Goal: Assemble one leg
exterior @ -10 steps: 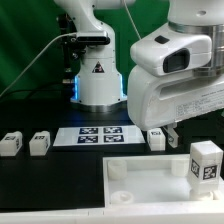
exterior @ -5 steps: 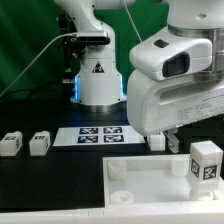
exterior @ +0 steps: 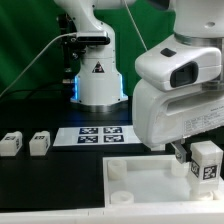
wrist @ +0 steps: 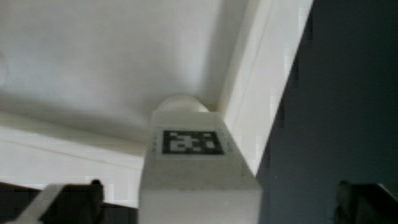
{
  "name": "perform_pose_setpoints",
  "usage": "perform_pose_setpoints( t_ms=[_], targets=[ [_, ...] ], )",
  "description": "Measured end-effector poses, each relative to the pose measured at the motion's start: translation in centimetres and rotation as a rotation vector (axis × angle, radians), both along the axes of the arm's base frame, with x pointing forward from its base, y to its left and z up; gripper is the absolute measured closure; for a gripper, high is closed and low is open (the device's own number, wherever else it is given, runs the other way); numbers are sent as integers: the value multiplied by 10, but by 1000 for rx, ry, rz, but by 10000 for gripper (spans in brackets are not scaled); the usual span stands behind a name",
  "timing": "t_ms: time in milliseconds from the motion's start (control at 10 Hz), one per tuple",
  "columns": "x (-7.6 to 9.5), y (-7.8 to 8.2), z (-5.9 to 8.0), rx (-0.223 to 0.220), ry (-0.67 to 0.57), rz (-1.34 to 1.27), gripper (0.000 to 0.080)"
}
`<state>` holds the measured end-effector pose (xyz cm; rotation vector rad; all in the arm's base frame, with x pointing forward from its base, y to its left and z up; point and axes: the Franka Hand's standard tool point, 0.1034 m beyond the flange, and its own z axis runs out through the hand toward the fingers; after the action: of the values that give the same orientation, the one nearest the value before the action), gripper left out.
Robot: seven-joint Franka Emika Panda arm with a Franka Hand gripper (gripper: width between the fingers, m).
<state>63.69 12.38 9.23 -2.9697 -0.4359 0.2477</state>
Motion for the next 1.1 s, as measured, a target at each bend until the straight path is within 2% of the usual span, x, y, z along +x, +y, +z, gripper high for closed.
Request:
perform_pose_setpoints(
  t_ms=[200, 400, 500, 600, 1100],
  targets=[
    [-1, 0, -1, 0, 2, 0, 151],
    [-1, 0, -1, 0, 3, 0, 403],
    [-1, -1, -1, -1, 1, -1, 403],
    [0, -2, -1, -1, 1, -2, 496],
    [2, -1, -1, -7, -11, -62, 496]
  ],
)
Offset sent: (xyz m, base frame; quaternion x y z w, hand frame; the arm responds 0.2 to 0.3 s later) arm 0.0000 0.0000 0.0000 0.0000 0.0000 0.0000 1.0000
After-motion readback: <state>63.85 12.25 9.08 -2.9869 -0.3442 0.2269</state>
